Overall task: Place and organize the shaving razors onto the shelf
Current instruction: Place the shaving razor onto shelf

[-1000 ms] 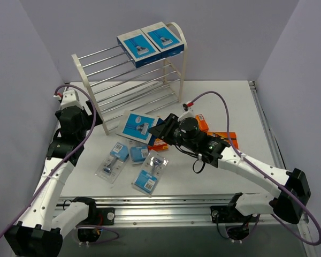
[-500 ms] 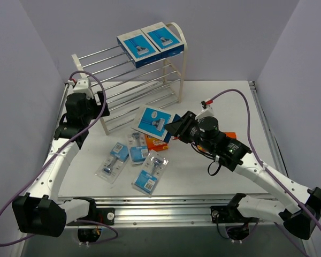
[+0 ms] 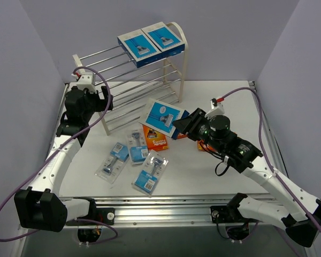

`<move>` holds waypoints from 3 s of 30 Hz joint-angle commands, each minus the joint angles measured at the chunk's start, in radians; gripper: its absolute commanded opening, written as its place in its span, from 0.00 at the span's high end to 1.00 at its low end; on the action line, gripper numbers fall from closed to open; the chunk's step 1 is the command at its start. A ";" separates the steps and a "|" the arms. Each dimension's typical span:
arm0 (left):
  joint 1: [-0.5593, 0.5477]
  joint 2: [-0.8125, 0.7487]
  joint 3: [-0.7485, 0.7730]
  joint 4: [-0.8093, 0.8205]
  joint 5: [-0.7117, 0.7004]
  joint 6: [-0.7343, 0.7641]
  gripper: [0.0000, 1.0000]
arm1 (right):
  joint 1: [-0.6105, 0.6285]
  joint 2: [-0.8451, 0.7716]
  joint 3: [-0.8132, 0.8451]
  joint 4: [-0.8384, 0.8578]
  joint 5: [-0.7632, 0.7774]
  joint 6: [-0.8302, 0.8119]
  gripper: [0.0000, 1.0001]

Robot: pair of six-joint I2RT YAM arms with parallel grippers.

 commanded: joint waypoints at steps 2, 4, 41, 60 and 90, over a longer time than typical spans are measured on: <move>0.000 -0.026 0.009 0.124 0.118 -0.011 0.06 | -0.009 -0.040 0.078 0.046 0.021 -0.016 1.00; -0.002 -0.035 -0.003 0.143 0.150 -0.018 0.06 | -0.008 -0.037 0.083 0.047 0.021 -0.013 1.00; -0.039 -0.274 -0.186 0.069 0.150 -0.088 0.06 | 0.001 0.329 0.646 0.142 0.021 -0.068 1.00; -0.118 -0.320 -0.198 0.052 0.006 -0.049 0.06 | 0.139 0.705 0.968 0.345 0.269 -0.080 1.00; -0.227 -0.365 -0.178 -0.063 -0.270 -0.040 0.06 | 0.153 0.986 1.089 0.440 0.385 0.003 1.00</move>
